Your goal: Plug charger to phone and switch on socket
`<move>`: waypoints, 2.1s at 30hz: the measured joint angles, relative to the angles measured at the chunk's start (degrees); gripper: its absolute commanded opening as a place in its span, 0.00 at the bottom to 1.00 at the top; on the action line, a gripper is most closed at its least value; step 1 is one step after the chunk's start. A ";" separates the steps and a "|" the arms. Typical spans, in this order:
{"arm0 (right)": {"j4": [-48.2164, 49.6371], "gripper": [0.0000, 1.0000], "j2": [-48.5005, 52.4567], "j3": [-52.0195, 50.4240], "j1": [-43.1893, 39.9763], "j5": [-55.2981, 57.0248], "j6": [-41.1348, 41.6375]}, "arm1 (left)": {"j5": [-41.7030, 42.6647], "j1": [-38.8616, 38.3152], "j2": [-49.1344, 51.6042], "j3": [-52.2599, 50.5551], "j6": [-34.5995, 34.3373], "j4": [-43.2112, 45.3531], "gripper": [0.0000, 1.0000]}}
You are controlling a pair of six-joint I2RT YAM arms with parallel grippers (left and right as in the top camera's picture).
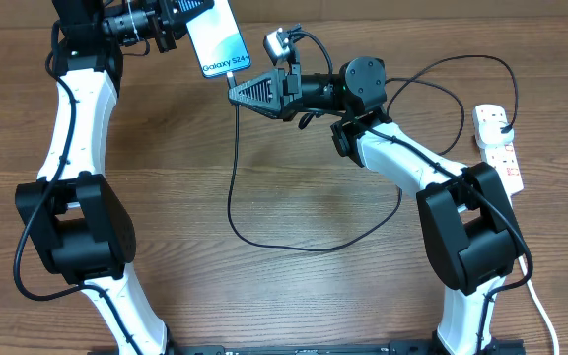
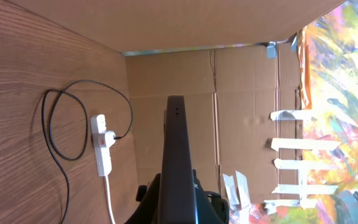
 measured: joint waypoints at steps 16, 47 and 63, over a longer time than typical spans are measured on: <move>-1.79 0.04 0.00 0.00 0.04 0.87 0.48 | 0.00 0.22 0.00 0.00 1.92 0.15 0.04; -1.95 0.04 0.00 0.00 0.15 1.49 1.62 | 0.48 -0.13 0.00 0.00 4.48 0.39 0.04; -3.04 0.04 0.00 0.00 0.42 0.90 1.60 | 1.53 -0.13 0.00 0.00 6.16 0.57 0.04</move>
